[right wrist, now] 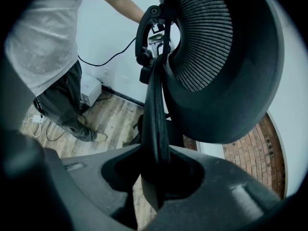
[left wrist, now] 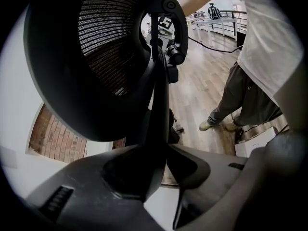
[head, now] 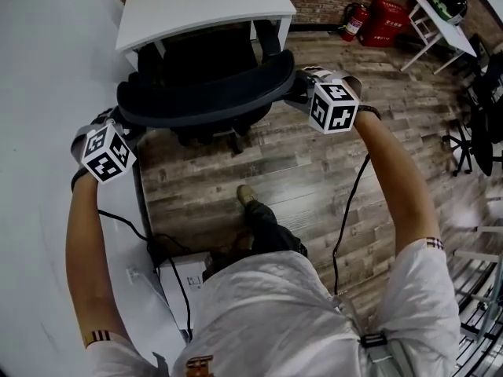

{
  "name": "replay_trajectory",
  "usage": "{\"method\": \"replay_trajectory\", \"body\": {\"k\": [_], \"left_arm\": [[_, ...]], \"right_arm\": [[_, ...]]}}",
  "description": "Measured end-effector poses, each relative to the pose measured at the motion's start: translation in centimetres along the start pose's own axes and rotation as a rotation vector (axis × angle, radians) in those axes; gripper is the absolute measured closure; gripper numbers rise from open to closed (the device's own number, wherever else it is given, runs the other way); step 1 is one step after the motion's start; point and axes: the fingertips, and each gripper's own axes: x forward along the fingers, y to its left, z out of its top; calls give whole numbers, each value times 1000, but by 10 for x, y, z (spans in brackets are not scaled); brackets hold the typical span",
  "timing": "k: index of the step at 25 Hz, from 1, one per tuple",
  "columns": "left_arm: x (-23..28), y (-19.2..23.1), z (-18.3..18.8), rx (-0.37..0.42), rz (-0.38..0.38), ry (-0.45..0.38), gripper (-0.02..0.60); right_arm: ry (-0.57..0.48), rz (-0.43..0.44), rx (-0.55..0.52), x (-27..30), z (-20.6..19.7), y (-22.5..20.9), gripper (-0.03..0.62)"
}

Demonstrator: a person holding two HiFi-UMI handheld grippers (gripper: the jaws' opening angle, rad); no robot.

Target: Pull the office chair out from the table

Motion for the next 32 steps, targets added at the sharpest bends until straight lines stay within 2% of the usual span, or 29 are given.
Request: {"method": "replay_trajectory", "body": {"k": [8, 14, 21, 32], "left_arm": [[-31, -57, 11, 2, -11, -13, 431], [-46, -84, 15, 4, -15, -14, 431], [-57, -102, 24, 8, 7, -11, 431], [-65, -127, 32, -31, 15, 33, 429]], "right_arm": [[18, 8, 7, -29, 15, 54, 482], [21, 2, 6, -43, 24, 80, 482], [19, 9, 2, -57, 24, 97, 484], [13, 18, -1, -68, 24, 118, 480]]}}
